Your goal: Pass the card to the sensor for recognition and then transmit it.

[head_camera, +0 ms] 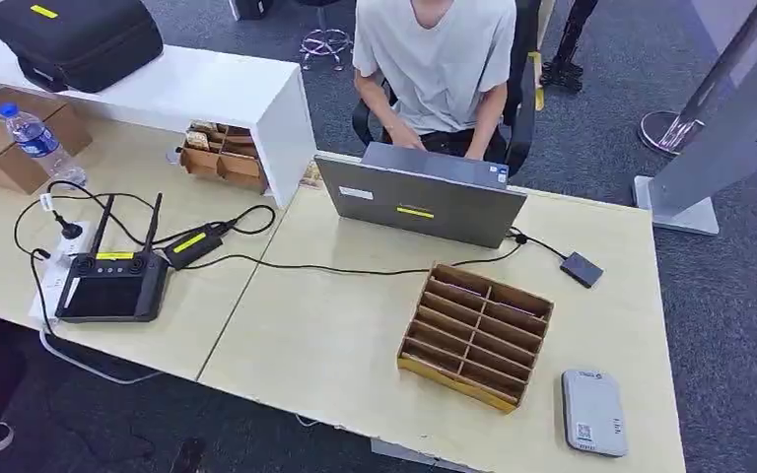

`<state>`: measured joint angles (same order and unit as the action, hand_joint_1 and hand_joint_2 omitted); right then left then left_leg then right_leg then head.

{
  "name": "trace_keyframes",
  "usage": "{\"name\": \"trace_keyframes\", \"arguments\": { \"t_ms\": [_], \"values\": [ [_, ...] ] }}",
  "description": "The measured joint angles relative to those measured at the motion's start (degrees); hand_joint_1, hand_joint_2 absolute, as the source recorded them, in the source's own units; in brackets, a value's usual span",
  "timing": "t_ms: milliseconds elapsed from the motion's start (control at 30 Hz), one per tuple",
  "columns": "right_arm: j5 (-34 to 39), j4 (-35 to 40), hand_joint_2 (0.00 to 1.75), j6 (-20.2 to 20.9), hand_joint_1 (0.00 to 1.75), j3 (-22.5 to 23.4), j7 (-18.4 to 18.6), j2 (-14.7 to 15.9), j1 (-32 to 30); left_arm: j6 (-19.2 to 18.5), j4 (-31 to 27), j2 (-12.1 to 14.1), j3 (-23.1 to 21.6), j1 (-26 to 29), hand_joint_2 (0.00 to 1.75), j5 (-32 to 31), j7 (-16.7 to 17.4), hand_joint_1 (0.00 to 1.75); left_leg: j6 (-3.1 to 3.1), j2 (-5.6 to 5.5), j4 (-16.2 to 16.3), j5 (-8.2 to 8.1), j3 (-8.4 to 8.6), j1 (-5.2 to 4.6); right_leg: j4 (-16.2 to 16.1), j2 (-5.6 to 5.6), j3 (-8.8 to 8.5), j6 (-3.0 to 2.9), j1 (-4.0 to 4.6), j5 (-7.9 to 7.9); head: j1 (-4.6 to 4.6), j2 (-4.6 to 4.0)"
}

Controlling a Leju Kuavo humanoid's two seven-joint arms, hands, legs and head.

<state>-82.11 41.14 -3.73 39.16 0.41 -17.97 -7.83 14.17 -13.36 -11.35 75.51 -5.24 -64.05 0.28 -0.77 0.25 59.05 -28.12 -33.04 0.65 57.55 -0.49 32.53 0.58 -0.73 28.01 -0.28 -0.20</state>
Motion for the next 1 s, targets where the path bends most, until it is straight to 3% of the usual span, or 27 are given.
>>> {"name": "trace_keyframes", "arguments": {
  "t_ms": [33, 100, 367, 400, 433, 467, 533, 567, 633, 700, 800, 933, 1000],
  "values": [
    [2.12, -2.14, 0.00, 2.30, 0.00, 1.65, -2.76, 0.33, 0.81, -4.83, 0.16, 0.44, 1.04, -0.06, 0.00, 1.55, -0.02, 0.00, 0.00, 0.00, 0.00, 0.00, -0.01, 0.01, 0.00, 0.00, 0.00, 0.00, 0.01, 0.00, 0.04, 0.00],
    [4.66, -6.81, 0.00, 4.66, 0.00, 5.42, -6.11, 0.94, 2.43, -9.56, 0.59, 0.79, 2.71, -0.11, 0.00, 2.35, -0.02, 0.00, 0.00, 0.00, 0.00, 0.00, -0.01, 0.01, 0.00, 0.01, 0.00, 0.00, 0.01, 0.00, 0.04, 0.00],
    [3.55, -16.45, 0.00, 1.87, 0.00, 11.62, -7.56, 2.30, 5.83, -4.84, 0.92, 1.68, 4.57, -0.23, 0.00, 1.96, 0.83, 0.00, 0.00, 0.00, 0.00, 0.00, -0.02, 0.00, 0.00, 0.00, 0.00, 0.00, 0.00, 0.00, 0.04, 0.00],
    [3.18, -16.89, 1.75, 1.34, 0.00, 11.97, -7.56, 2.41, 5.98, -4.42, 0.94, 1.68, 4.62, -0.22, 0.00, 1.89, 0.94, 0.00, 0.00, -0.01, 0.00, 0.00, -0.02, -0.01, 0.00, 0.00, -0.01, 0.00, -0.01, 0.00, 0.04, 0.00],
    [2.68, -17.23, 1.75, 0.82, 0.00, 12.36, -7.56, 2.49, 6.14, -3.99, 0.94, 1.68, 4.68, -0.24, 0.00, 1.80, 1.05, 0.00, 0.00, 0.00, 0.00, 0.00, -0.02, -0.01, 0.00, 0.00, -0.01, 0.00, -0.01, 0.00, 0.04, 0.00],
    [2.26, -17.43, 0.00, 0.29, 0.00, 12.51, -7.56, 2.56, 6.23, -3.52, 0.96, 1.66, 4.70, -0.23, 0.00, 1.63, 1.05, 0.00, 0.00, -0.01, 0.00, 0.00, -0.02, 0.00, 0.00, 0.00, -0.01, 0.00, 0.00, 0.00, 0.04, 0.00],
    [-0.07, -17.54, 0.00, -3.48, 0.00, 12.53, -6.66, 2.74, 6.22, 1.08, 1.07, 1.60, 4.70, -0.23, 0.00, 0.59, 0.53, 0.00, 0.00, 0.00, 0.01, 0.00, -0.02, 0.00, 0.00, 0.01, -0.01, 0.00, 0.00, 0.00, 0.04, 0.00],
    [-0.65, -17.41, 0.00, -7.83, 0.00, 12.53, -4.64, 2.54, 6.29, 5.48, 1.05, 1.57, 4.68, -0.22, 0.00, -0.52, 0.08, 0.00, 0.00, 0.00, 0.01, 0.00, -0.03, 0.00, 0.00, 0.01, -0.02, 0.00, 0.00, 0.00, 0.04, 0.00],
    [-1.85, -16.93, 0.00, -15.91, 0.00, 12.75, 0.04, 1.66, 7.00, 17.74, 1.07, 1.27, 4.42, -0.23, 0.00, -2.39, -1.05, 0.00, 0.00, 0.03, 0.01, 0.00, -0.01, 0.00, 0.00, 0.02, 0.01, -0.01, 0.00, -0.01, 0.07, 0.00],
    [-2.83, -15.61, 0.00, -19.73, 0.00, 12.79, 1.07, 0.81, 7.31, 23.67, 1.01, 1.03, 4.29, -0.27, 0.00, -4.08, -1.05, 0.00, 0.00, 0.01, 0.01, 0.00, 0.01, 0.00, 0.00, 0.01, -0.01, -0.01, 0.00, -0.01, 0.07, 0.00],
    [-1.50, -12.75, 0.00, -19.94, 0.00, 12.90, -0.06, -0.48, 6.70, 25.59, -0.93, -0.10, 4.14, 0.04, 0.00, -8.02, 0.24, 0.00, -0.01, -0.04, 0.01, 0.00, 0.01, 0.00, 0.00, -0.04, -0.02, -0.01, 0.00, 0.00, 0.02, 0.00],
    [-1.74, -7.48, 0.00, -12.94, 0.00, 12.66, -4.74, -0.74, 3.17, 25.78, -5.52, -2.77, 4.57, 0.14, 0.00, -16.04, 3.50, 0.00, -0.01, -0.06, 0.01, -0.02, -0.06, -0.02, 0.00, -0.04, -0.02, -0.01, -0.02, 0.01, 0.07, 0.00],
    [-2.70, -5.89, 0.00, -9.53, 0.00, 13.01, -4.96, -0.72, 2.19, 25.87, -6.42, -3.39, 5.27, -0.05, 0.00, -17.72, 3.63, 0.00, -0.05, -0.01, 0.01, -0.09, -0.04, -0.02, -0.01, 0.01, 0.00, -0.01, -0.02, 0.01, 0.07, 0.00]
  ]
}}
